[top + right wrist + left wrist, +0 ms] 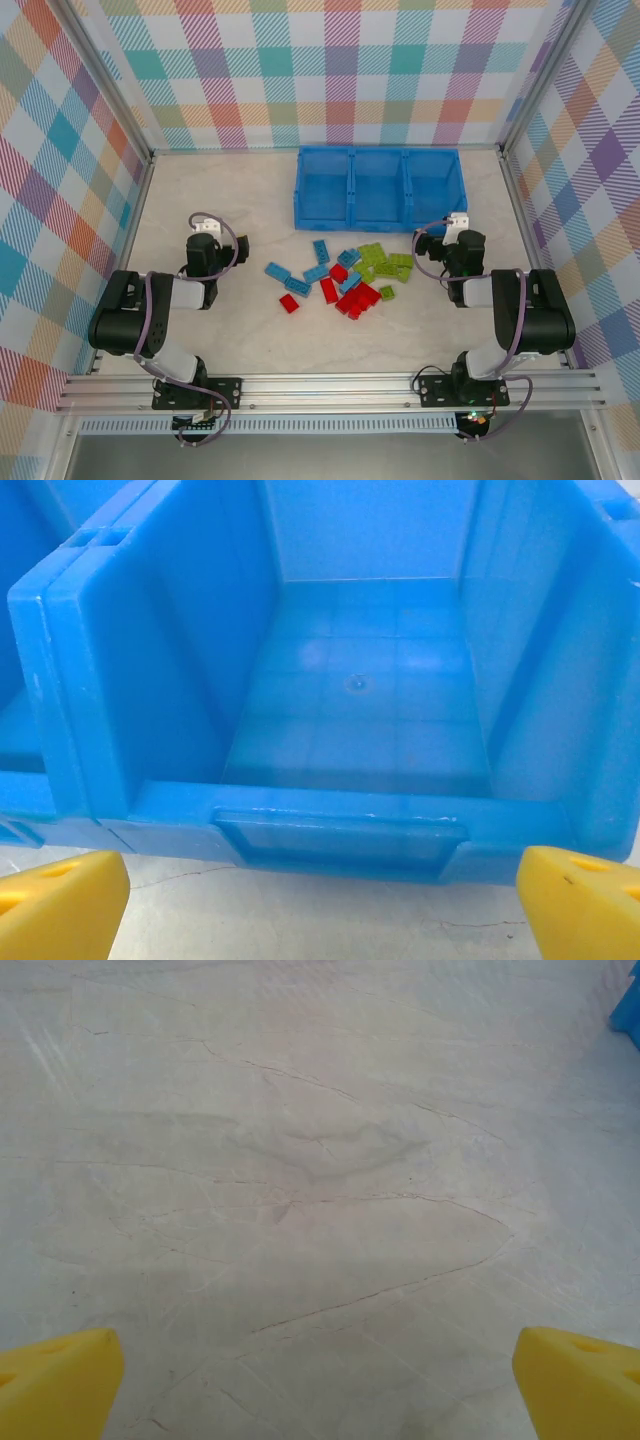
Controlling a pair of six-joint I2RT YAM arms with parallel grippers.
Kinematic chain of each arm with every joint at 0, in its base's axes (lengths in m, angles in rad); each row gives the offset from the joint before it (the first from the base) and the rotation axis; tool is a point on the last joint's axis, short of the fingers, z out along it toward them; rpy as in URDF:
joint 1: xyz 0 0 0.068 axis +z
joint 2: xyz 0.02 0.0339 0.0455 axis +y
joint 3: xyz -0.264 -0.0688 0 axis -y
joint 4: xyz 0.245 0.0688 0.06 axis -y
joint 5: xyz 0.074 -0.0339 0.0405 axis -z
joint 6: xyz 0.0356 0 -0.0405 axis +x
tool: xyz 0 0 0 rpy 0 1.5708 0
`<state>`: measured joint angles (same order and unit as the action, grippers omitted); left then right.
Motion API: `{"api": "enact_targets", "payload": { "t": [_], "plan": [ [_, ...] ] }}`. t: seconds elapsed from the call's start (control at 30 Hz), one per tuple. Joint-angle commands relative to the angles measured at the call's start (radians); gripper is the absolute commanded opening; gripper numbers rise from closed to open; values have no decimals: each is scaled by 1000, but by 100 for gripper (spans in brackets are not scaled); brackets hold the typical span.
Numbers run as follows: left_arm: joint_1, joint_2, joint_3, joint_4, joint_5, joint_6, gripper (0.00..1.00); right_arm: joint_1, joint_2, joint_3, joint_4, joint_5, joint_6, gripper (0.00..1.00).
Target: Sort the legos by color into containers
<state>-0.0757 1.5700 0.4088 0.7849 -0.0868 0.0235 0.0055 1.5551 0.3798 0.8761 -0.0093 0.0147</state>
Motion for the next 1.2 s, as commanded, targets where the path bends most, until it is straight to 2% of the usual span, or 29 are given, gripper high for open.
{"api": "enact_targets", "payload": {
  "t": [0.0,0.17,0.23,0.33,0.63,0.7,0.73,0.8,0.83,0.87,0.9,0.97,1.03,1.1,1.17],
  "plan": [
    [10,-5,24,2,12,9,100,-4,-3,-13,72,-43,-10,100],
    [10,-5,22,2,13,9,100,-5,-1,-33,113,-103,-36,100],
    [10,-6,22,2,12,9,100,-4,-2,14,17,-3,6,100],
    [10,-6,23,2,13,9,100,-5,-6,-5,50,53,29,100],
    [9,-5,23,3,14,9,100,-4,-4,-18,79,75,34,100],
    [9,-5,22,2,13,10,100,-1,-16,-50,140,59,19,100],
    [10,-7,21,4,13,10,100,13,-62,-79,159,98,12,100],
    [9,-8,18,7,12,9,100,77,-207,-149,165,276,-1,100],
    [9,-12,19,5,2,9,100,97,-319,-172,90,312,21,100],
    [6,-24,23,-13,-5,8,100,99,-435,-170,-53,290,83,100],
    [3,-47,23,-30,-6,12,100,100,-559,-141,-276,236,109,100],
    [-12,-122,15,-88,-15,24,100,138,-739,-78,-600,246,132,100],
    [-36,-236,21,-214,-20,19,100,138,-874,-10,-870,178,204,100],
    [-73,-345,14,-276,-3,21,100,139,-949,57,-1048,88,283,100],
    [-128,-446,15,-323,33,38,100,139,-959,125,-1171,-8,364,100]
  ]
}}
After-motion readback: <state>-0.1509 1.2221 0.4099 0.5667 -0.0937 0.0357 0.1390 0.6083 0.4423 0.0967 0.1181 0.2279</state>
